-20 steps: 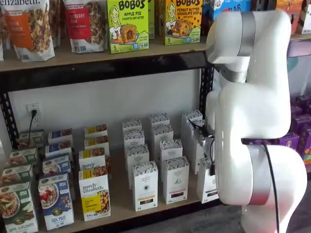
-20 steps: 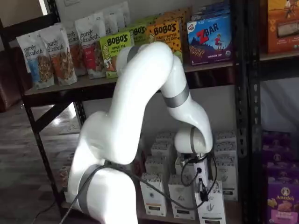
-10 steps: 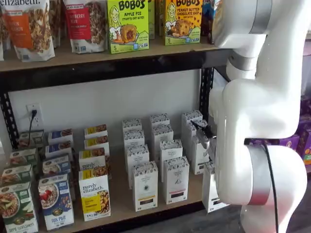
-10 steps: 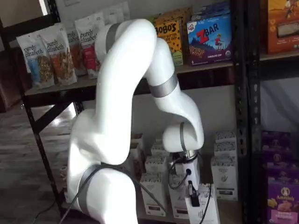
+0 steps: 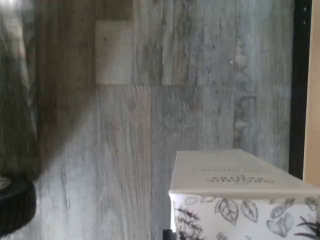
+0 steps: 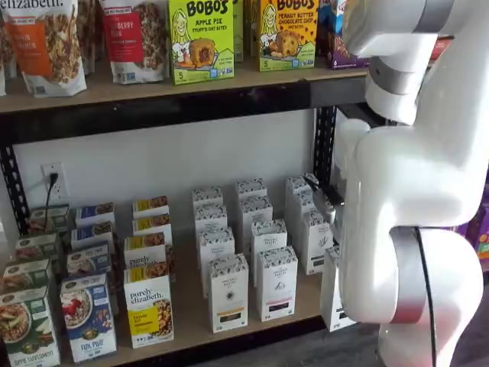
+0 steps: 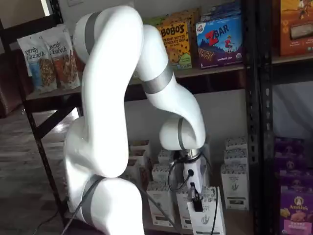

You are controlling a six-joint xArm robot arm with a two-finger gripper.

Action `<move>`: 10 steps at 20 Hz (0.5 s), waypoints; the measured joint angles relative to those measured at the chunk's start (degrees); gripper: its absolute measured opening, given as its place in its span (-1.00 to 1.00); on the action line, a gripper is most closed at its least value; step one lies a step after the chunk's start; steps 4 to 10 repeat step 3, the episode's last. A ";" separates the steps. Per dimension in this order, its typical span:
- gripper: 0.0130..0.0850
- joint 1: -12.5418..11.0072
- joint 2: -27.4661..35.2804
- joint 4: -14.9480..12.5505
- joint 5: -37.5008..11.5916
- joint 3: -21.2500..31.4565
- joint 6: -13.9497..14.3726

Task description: Pick up the white box with a green strip in the middle, on the bottom shelf, the sixth box from the left

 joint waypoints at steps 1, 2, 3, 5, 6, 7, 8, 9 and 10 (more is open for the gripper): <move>0.00 0.21 -1.35 1.21 1.27 0.26 -0.96; 0.00 0.33 -2.25 1.81 2.08 0.41 -1.44; 0.00 0.42 -3.13 2.13 2.56 0.64 -1.67; 0.00 0.42 -3.13 2.13 2.56 0.64 -1.67; 0.00 0.42 -3.13 2.13 2.56 0.64 -1.67; 0.00 0.42 -3.13 2.13 2.56 0.64 -1.67; 0.00 0.42 -3.13 2.13 2.56 0.64 -1.67; 0.00 0.42 -3.13 2.13 2.56 0.64 -1.67; 0.00 0.42 -3.13 2.13 2.56 0.64 -1.67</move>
